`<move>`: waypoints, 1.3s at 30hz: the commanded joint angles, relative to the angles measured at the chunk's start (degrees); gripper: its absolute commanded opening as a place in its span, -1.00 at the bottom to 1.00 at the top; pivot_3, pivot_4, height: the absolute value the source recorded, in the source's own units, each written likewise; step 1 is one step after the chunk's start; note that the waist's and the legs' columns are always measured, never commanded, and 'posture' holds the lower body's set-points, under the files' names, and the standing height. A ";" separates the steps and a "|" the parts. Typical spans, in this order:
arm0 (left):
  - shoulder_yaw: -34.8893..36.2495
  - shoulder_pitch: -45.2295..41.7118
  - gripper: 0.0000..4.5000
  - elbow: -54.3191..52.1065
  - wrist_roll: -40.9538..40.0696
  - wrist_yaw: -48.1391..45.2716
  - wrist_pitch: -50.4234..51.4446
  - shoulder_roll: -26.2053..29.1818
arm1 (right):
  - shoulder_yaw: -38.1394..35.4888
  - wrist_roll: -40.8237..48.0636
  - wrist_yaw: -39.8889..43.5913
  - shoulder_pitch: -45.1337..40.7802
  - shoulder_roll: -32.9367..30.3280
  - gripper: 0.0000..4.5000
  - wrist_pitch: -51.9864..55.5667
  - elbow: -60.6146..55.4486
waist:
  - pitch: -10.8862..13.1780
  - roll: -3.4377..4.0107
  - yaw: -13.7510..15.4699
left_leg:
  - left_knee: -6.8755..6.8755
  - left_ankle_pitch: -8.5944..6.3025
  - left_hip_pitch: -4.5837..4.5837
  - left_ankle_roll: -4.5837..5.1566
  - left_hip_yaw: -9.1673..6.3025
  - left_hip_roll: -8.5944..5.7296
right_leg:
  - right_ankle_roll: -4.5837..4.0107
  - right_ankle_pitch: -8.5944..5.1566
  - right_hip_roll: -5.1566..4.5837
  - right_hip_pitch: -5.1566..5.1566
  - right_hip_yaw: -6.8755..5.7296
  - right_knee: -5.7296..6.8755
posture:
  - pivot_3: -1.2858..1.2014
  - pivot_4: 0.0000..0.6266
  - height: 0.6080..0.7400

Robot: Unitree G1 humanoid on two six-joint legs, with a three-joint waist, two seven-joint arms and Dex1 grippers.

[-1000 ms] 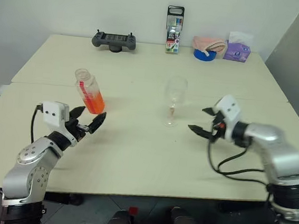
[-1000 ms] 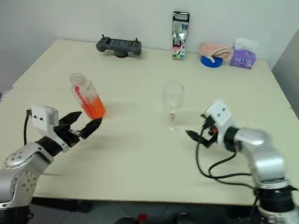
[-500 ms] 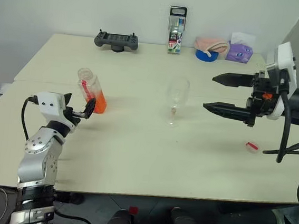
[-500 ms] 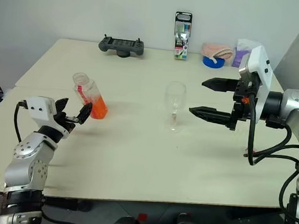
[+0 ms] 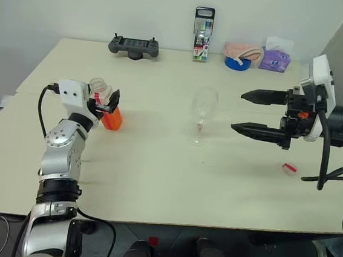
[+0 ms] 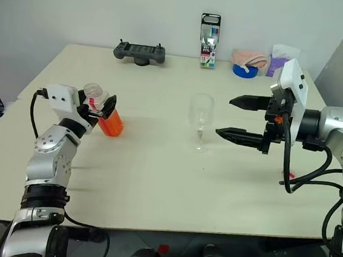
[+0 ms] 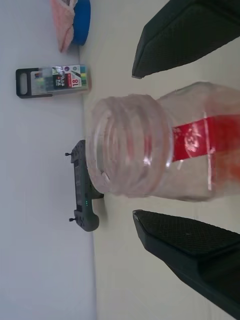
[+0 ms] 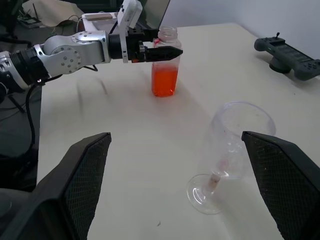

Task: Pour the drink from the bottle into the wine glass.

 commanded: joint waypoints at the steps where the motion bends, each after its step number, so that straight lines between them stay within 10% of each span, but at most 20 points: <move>1: -0.59 -2.26 1.00 0.63 0.73 0.44 -0.33 0.36 | -0.77 0.25 -1.42 0.74 -0.95 0.98 -0.56 -0.89 | 0.00 0.00 0.03 | 0.00 0.00 0.00 0.00 -0.03 0.00 | 0.00 0.00 0.00 0.00 -0.02 0.01 | 0.03 -0.52 1.00; 16: -0.97 -2.08 1.00 1.95 1.45 0.77 -0.79 0.28 | 0.26 0.53 -3.65 1.40 -1.39 0.98 -0.16 -1.21 | 0.00 0.00 0.01 | 0.01 0.00 0.00 0.00 -0.02 0.00 | 0.01 0.00 0.00 0.00 0.00 0.02 | 0.03 -0.52 1.00; 25: -0.70 -2.07 -0.04 4.27 1.25 0.48 -2.48 0.12 | 0.90 0.83 -4.04 0.17 -1.27 1.00 -0.11 -0.88 | 0.00 0.00 0.01 | 0.02 0.00 0.00 0.00 -0.02 -0.01 | 0.00 0.00 0.00 0.01 0.00 0.02 | 0.03 -0.52 1.00; 39: -10.49 -15.31 -0.05 2.85 5.55 -13.63 -8.12 4.83 | -9.81 0.30 -16.75 10.74 3.27 1.00 -3.19 -9.07 | 0.12 -0.28 0.73 | 0.08 0.01 -0.18 -0.01 -0.14 -0.02 | -0.16 0.11 0.02 -0.04 -0.14 -0.01 | 0.03 -0.52 1.00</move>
